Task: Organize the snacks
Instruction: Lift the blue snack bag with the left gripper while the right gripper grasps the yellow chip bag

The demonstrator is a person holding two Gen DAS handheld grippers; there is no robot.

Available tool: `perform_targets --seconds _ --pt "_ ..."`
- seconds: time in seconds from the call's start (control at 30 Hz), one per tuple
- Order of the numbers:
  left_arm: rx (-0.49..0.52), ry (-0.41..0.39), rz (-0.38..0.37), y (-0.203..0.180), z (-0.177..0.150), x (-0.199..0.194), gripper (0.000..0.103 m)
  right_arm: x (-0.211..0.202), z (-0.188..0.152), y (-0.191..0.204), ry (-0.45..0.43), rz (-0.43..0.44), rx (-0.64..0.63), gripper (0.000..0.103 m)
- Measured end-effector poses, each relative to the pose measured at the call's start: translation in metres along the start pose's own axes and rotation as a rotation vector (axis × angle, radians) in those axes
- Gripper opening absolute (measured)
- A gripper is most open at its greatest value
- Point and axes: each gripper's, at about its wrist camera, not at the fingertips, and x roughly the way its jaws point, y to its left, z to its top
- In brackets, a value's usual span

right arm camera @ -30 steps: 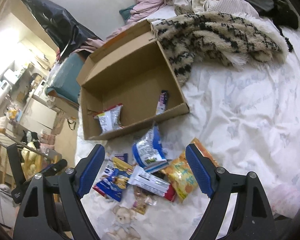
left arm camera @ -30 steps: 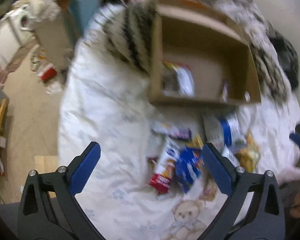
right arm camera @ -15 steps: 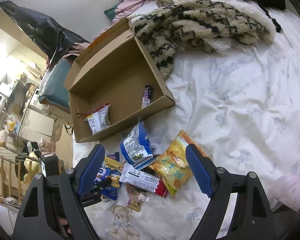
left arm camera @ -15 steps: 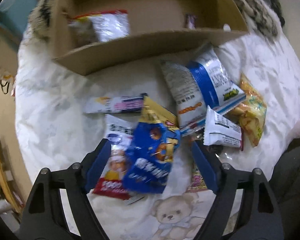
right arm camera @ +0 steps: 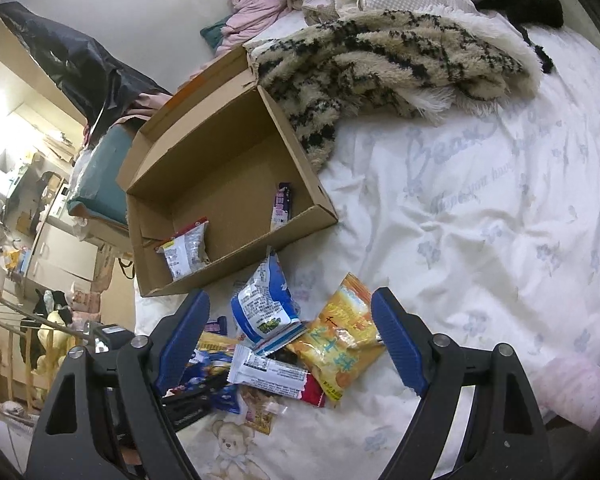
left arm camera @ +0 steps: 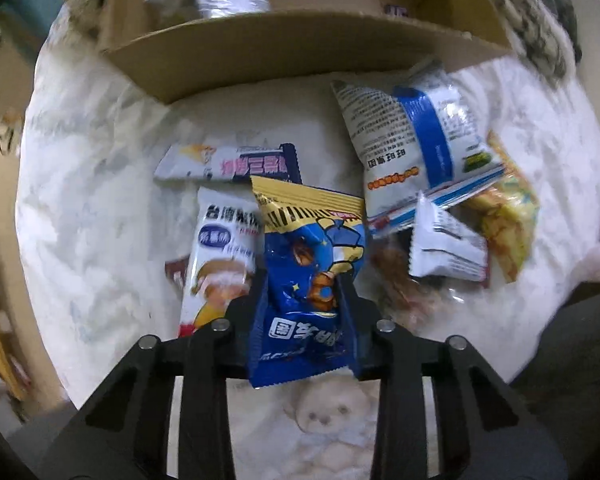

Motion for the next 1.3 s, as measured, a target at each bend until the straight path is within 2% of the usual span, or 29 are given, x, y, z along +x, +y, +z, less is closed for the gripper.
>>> perform_targets --seconds 0.2,0.33,0.43,0.67,0.77,0.83,1.0,1.07,1.13,1.2,1.3 --pt "-0.056 -0.118 -0.039 0.014 -0.015 -0.059 0.026 0.002 -0.001 -0.002 0.021 -0.013 0.012 0.085" --pt "-0.117 -0.171 -0.061 0.037 -0.026 -0.087 0.026 0.019 -0.006 -0.017 0.109 -0.022 0.083 0.085" --pt "-0.149 -0.212 -0.048 0.047 -0.031 -0.096 0.026 0.039 -0.014 -0.029 0.208 0.003 0.165 0.085" --pt "-0.204 -0.229 -0.079 0.05 -0.026 -0.093 0.026 0.082 -0.035 -0.061 0.368 -0.06 0.372 0.085" --pt "-0.218 -0.215 -0.117 0.052 -0.025 -0.09 0.026 0.094 -0.036 -0.06 0.386 -0.071 0.369 0.081" --pt "-0.22 -0.214 -0.106 0.052 -0.024 -0.089 0.026 0.104 -0.036 -0.059 0.395 -0.067 0.367 0.073" --pt "-0.233 -0.221 -0.112 0.054 -0.022 -0.09 0.026 0.12 -0.04 -0.061 0.395 -0.082 0.379 0.068" --pt "-0.23 -0.228 -0.113 0.053 -0.022 -0.091 0.026 0.122 -0.039 -0.057 0.388 -0.089 0.34 0.064" --pt "-0.227 -0.235 -0.117 0.053 -0.021 -0.092 0.026 0.119 -0.039 -0.05 0.384 -0.091 0.284 0.048" --pt "-0.224 -0.241 -0.121 0.052 -0.021 -0.092 0.026 0.111 -0.04 -0.044 0.368 -0.104 0.236 0.042" --pt "-0.216 -0.249 -0.117 0.05 -0.021 -0.092 0.026 0.097 -0.043 -0.035 0.342 -0.082 0.186 0.041"
